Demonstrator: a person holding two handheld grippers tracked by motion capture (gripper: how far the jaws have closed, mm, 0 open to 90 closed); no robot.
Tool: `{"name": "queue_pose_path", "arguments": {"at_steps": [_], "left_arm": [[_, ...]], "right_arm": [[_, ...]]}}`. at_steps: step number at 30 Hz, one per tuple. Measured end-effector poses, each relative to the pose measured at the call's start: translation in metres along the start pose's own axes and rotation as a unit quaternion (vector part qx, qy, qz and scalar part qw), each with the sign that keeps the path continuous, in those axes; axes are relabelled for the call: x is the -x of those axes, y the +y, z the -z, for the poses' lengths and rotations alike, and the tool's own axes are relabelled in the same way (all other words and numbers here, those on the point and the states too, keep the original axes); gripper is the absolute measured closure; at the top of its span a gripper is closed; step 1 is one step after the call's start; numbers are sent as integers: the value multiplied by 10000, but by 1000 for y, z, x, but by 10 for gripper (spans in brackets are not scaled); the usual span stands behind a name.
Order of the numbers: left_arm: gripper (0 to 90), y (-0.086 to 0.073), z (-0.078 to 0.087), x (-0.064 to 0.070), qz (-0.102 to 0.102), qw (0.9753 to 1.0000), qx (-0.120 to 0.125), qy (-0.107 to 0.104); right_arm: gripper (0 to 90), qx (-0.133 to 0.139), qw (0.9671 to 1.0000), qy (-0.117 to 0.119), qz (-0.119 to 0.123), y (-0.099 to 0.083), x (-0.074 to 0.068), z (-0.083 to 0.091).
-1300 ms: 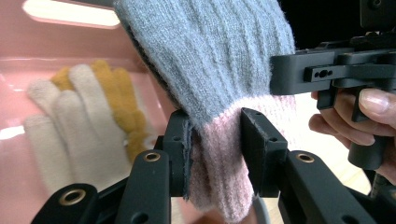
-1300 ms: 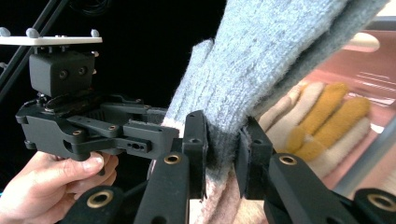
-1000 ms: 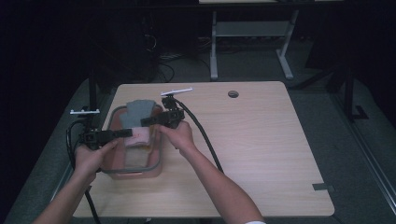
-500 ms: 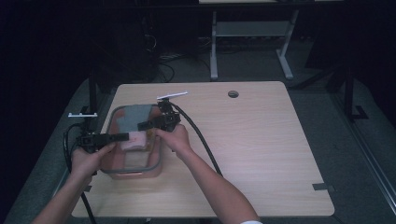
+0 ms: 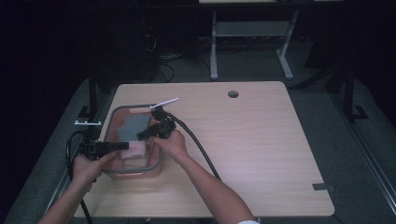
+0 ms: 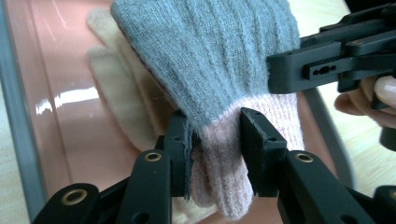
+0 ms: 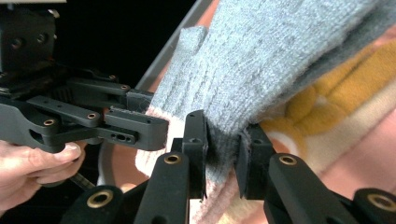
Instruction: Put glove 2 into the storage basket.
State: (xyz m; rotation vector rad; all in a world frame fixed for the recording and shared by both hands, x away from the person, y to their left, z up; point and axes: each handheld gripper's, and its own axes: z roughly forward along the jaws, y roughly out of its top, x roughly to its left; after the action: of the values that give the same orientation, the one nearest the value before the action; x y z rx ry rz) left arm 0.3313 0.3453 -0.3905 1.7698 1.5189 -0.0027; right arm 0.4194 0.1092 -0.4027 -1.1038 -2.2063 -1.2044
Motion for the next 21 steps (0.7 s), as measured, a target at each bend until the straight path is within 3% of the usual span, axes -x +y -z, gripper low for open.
{"name": "queue_pose_path", "arguments": {"at_steps": [6, 12, 21], "left_arm": [[650, -4, -7, -2, 13, 9999, -99, 20], [624, -4, -6, -1, -265, 9989, -213, 335], [613, -2, -6, 0, -292, 9985, -211, 407]], "right_arm": [[750, -198, 9993, -249, 208, -1, -1, -3], [687, -317, 9969, -537, 484, 1, -7, -5], [642, -180, 9960, -715, 502, 6, -4, 6]]}}
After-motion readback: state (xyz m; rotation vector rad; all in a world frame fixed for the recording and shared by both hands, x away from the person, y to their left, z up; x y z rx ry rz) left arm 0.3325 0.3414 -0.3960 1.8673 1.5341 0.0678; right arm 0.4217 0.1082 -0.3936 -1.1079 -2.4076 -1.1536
